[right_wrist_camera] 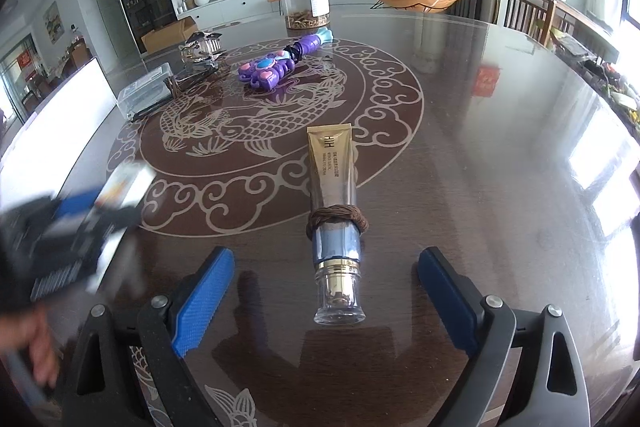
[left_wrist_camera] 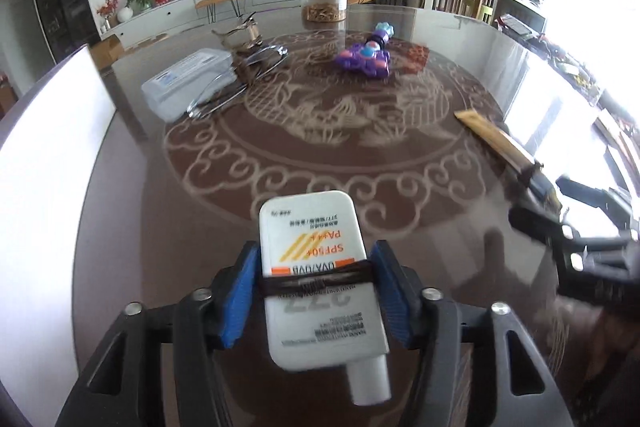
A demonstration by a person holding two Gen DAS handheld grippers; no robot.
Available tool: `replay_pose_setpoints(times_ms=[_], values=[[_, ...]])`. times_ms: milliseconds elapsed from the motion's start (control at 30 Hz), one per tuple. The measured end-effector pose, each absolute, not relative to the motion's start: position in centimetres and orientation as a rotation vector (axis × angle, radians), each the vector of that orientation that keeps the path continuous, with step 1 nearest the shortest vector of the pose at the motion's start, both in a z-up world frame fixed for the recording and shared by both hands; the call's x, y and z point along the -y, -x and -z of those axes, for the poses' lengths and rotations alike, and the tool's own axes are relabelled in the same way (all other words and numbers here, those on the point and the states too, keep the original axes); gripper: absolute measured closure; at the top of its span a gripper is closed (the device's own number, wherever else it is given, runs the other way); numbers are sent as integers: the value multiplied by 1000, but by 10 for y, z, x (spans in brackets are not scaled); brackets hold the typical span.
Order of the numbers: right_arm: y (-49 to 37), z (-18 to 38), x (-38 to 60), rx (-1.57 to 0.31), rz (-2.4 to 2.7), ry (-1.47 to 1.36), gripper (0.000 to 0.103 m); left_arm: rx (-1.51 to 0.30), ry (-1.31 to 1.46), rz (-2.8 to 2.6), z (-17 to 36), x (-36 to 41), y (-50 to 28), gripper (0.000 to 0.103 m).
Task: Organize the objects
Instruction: 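Grasp the white sunscreen bottle with the left tool while the right tool holds the gold tube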
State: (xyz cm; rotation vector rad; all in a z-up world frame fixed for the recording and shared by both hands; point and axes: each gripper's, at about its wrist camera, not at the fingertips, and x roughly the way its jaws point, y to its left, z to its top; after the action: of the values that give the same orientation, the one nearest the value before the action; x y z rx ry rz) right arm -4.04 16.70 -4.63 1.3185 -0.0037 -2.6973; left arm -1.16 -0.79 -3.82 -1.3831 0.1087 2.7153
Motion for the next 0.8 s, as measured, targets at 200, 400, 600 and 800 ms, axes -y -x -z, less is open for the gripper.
replay_pose_setpoints(times_ms=[200, 400, 600, 800], values=[[39, 47, -169, 9, 2706, -1322, 9, -65, 1451, -2713, 44, 20, 22, 0], [46, 42, -193, 210, 2634, -1318, 9, -67, 1460, -2702, 44, 25, 23, 0], [101, 35, -161, -138, 2438, -1594, 65, -117, 1498, -2611, 39, 23, 28, 32], [92, 30, -157, -65, 2350, -1666, 77, 13, 1408, -2600, 30, 40, 4, 50]])
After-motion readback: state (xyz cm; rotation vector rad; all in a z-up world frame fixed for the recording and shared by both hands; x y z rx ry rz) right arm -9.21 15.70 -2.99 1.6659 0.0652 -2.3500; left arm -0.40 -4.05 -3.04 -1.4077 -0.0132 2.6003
